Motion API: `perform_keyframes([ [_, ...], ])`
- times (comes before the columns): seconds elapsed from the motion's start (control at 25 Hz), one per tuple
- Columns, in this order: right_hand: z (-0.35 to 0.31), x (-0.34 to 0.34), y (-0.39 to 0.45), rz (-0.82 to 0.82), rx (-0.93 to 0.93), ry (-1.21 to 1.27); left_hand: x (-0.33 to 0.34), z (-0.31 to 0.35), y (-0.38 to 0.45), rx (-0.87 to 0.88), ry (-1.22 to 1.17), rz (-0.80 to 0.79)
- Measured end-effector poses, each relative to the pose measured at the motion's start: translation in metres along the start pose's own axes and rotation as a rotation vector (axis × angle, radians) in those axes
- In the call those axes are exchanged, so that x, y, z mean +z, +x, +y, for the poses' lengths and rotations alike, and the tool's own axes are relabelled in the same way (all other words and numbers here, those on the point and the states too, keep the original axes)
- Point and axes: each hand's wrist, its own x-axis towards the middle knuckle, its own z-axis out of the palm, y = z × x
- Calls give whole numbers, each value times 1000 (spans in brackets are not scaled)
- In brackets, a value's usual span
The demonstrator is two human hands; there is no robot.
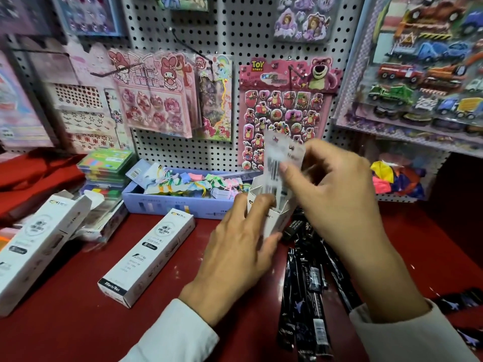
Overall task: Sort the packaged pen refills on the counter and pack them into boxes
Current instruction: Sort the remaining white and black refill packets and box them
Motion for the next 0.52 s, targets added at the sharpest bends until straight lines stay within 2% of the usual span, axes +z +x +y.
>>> perform_keyframes([
  [0.12, 6, -5, 2, -185, 115, -111, -2, -1, -2, 14, -16, 3],
  [0.24, 2, -10, 2, -75, 115, -208, 0, 1, -4, 17, -8, 31],
  [0.32, -4, -6, -2, -145, 70, -316, 4, 4, -6, 19, 6, 73],
  [0.44, -10, -4, -5, -339, 161, -428, 7, 7, -8, -10, 15, 136],
  [0.52, -11, -9, -4, -280, 171, -466, 9, 9, -9, -18, 32, 166],
])
